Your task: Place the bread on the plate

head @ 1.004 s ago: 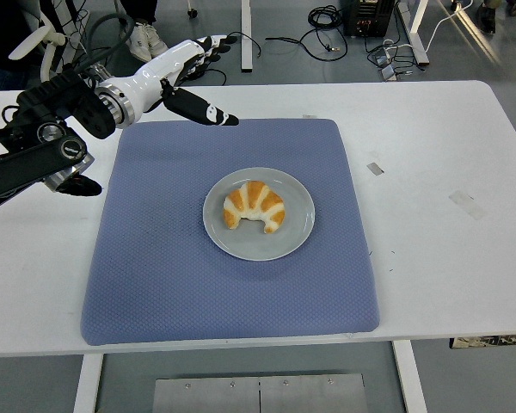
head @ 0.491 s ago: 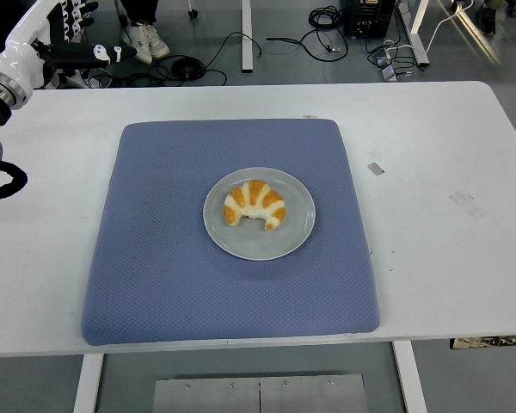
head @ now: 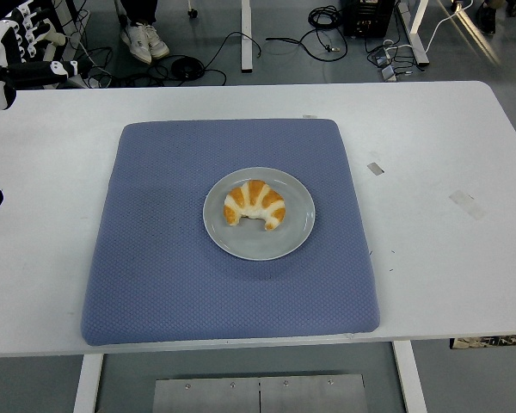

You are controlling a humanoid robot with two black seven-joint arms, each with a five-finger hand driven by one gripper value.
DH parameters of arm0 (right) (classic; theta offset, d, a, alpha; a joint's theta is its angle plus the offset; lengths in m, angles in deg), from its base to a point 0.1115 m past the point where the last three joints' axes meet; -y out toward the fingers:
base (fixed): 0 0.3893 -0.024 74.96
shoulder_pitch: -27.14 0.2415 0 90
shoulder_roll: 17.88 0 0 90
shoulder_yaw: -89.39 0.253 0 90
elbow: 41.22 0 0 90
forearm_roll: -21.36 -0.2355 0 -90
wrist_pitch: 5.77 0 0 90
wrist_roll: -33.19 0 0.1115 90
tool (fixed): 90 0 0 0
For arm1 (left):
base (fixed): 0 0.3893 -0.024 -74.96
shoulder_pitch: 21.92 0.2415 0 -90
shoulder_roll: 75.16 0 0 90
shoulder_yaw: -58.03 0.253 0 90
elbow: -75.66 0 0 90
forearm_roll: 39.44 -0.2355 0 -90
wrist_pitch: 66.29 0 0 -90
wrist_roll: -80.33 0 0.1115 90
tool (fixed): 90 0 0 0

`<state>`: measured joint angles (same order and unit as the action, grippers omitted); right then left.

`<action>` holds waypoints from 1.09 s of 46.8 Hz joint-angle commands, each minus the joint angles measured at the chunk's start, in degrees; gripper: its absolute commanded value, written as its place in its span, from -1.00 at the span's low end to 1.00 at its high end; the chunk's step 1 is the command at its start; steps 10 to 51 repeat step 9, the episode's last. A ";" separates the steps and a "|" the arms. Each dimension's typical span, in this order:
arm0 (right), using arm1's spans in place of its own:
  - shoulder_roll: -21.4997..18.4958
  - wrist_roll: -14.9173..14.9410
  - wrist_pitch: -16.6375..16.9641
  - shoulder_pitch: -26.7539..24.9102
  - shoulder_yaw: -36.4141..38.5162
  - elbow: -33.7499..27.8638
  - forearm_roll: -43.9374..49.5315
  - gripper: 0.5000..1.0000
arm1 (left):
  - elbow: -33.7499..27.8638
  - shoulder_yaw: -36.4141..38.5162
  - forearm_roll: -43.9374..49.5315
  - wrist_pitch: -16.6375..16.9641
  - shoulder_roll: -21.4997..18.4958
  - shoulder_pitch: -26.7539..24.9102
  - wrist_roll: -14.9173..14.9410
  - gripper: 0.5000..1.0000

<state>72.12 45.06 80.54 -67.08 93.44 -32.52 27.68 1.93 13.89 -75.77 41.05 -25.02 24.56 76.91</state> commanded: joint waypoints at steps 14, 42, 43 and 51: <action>0.00 0.00 0.09 0.43 -0.09 0.62 0.09 1.00 | -0.01 0.19 0.04 -0.03 0.05 0.11 0.00 0.91; 0.00 0.00 0.09 0.43 -0.09 0.62 0.09 1.00 | -0.01 0.19 0.04 -0.03 0.05 0.11 0.00 0.91; 0.00 0.00 0.09 0.43 -0.09 0.62 0.09 1.00 | -0.01 0.19 0.04 -0.03 0.05 0.11 0.00 0.91; 0.00 0.00 0.09 0.43 -0.09 0.62 0.09 1.00 | -0.01 0.19 0.04 -0.03 0.05 0.11 0.00 0.91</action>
